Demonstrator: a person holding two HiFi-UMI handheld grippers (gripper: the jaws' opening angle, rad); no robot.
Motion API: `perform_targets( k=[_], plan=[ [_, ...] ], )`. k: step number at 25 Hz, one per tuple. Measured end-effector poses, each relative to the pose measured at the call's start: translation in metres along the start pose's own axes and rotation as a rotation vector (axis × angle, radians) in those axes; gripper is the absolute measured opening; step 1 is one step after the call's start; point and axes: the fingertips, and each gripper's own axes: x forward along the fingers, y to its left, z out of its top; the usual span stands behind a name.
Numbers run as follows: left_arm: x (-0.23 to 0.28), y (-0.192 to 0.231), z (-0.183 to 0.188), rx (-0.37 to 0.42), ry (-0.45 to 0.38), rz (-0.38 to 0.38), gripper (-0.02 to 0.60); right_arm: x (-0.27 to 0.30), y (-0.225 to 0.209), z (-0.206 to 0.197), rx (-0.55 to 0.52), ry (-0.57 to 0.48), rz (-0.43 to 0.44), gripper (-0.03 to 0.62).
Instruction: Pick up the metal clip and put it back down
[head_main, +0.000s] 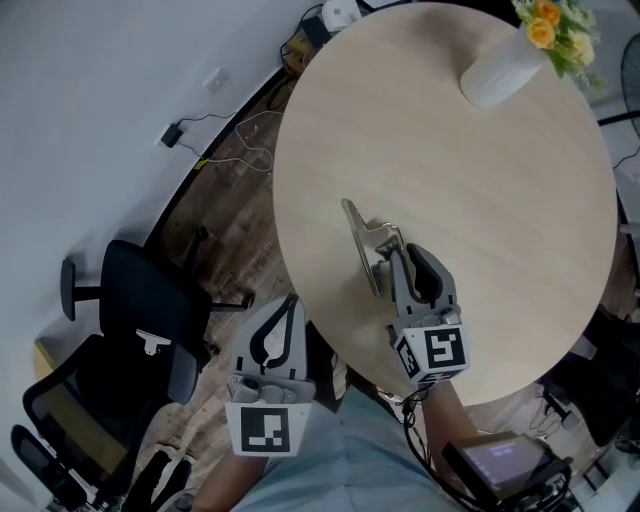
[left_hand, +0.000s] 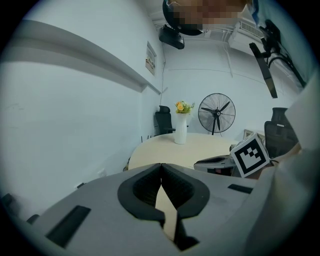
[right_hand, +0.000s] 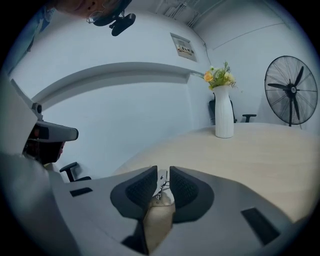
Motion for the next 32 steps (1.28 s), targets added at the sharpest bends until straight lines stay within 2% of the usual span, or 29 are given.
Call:
perform_targets(
  k=[4, 9, 13, 19, 26, 32],
  plan=[
    [-0.013, -0.015, 0.012, 0.075, -0.029, -0.028, 0.020, -0.022, -0.002, 0.017, -0.013, -0.046, -0.018, 0.057],
    [-0.047, -0.045, 0.034, 0.029, -0.086, -0.025, 0.020, -0.073, -0.001, 0.042, -0.029, -0.101, -0.054, 0.058],
    [-0.085, -0.107, 0.050, 0.070, -0.155, -0.041, 0.020, -0.150, -0.015, 0.056, -0.029, -0.170, -0.085, 0.057],
    [-0.124, -0.176, 0.089, 0.142, -0.262, -0.097, 0.019, -0.248, -0.027, 0.076, -0.059, -0.241, -0.155, 0.057],
    [-0.166, -0.268, 0.115, 0.152, -0.370, -0.174, 0.020, -0.364, -0.041, 0.097, -0.155, -0.364, -0.223, 0.057],
    [-0.184, -0.312, 0.139, 0.168, -0.445, -0.213, 0.020, -0.429, -0.056, 0.110, -0.187, -0.429, -0.303, 0.055]
  ],
)
